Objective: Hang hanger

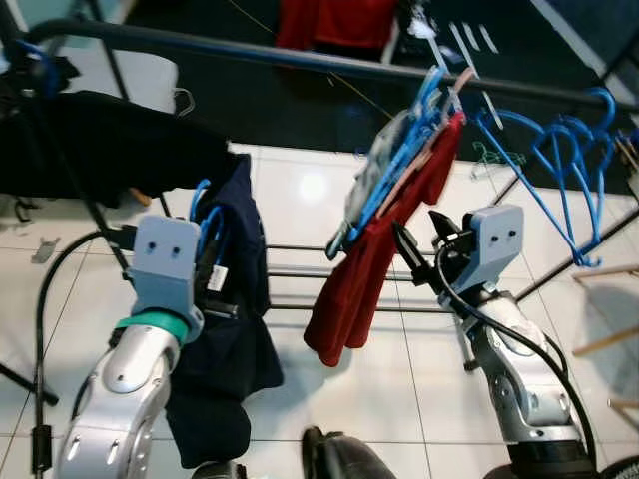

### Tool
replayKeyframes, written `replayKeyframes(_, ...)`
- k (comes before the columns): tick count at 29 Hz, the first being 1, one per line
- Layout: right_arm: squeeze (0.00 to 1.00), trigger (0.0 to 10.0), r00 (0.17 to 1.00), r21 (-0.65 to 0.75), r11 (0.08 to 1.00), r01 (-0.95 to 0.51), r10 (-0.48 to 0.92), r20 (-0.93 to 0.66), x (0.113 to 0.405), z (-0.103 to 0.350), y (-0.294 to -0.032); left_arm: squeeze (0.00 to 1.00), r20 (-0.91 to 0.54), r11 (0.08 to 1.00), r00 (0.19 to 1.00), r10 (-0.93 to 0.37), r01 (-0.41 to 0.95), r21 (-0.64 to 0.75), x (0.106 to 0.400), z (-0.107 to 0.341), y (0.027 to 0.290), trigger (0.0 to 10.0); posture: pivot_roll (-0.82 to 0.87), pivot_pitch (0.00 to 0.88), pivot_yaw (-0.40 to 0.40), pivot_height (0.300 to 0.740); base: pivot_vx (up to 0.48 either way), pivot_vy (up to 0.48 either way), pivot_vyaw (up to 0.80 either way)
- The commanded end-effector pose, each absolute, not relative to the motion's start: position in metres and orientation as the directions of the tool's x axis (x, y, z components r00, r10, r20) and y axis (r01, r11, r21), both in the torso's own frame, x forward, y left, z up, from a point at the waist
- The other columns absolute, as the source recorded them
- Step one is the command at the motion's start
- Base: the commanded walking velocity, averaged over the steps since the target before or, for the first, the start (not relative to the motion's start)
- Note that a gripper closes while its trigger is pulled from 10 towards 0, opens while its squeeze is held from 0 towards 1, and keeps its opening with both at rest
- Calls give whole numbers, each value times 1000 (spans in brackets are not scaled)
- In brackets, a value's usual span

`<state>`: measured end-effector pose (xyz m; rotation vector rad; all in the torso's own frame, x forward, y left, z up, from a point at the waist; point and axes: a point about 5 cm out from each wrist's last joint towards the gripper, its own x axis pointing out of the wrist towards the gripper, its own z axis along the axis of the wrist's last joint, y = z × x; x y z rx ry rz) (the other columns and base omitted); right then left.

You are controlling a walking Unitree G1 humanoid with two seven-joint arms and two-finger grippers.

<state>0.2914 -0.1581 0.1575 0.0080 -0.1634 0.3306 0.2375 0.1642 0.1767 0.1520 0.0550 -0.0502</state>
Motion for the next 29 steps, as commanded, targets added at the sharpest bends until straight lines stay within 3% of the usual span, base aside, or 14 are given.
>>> replayKeyframes(1, 0, 10000, 936, -16, 947, -320, 318, 147, 291, 153, -160, 0, -16, 984, 996, -91, 92, 152, 234, 189, 158, 10000, 10, 92, -22, 740, 0, 0, -800)
replayKeyframes(5, 0, 10000, 932, -23, 944, -330, 329, 151, 292, 154, -156, 0, 6, 984, 993, -118, 116, 135, 238, 196, 150, 10000, 9, 91, -21, 740, 0, 0, -800)
replayKeyframes(9, 0, 10000, 919, -58, 936, -348, 352, 175, 294, 158, -147, 0, 45, 993, 997, -61, 55, 107, 263, 204, 132, 10000, 3, 86, -20, 740, 0, 0, 0)
replayKeyframes(15, 0, 10000, 915, -67, 933, -352, 359, 187, 294, 160, -143, 0, 61, 993, 998, -6, -1, 121, 283, 211, 126, 10000, -5, 82, -17, 740, 0, 0, 0)
replayKeyframes(16, 0, 10000, 913, -68, 933, -354, 360, 192, 294, 161, -141, 0, 93, 990, 996, 15, -28, 140, 298, 221, 121, 10000, -9, 78, -13, 740, 0, 0, 0)
replayKeyframes(21, 0, 10000, 912, -66, 933, -354, 360, 196, 295, 162, -140, 0, 118, 988, 993, 30, -47, 144, 314, 232, 118, 10000, -18, 71, -9, 740, 0, 0, 0)
replayKeyframes(24, 0, 10000, 909, -65, 933, -354, 360, 210, 295, 165, -139, 0, 163, 980, 984, 74, -102, 171, 350, 255, 116, 10000, -38, 66, 3, 740, 0, 0, 0)
replayKeyframes(29, 0, 10000, 908, -67, 933, -353, 359, 216, 295, 166, -138, 0, 182, 976, 979, 93, -126, 176, 366, 267, 119, 10000, -53, 65, 15, 740, 0, 0, 0)
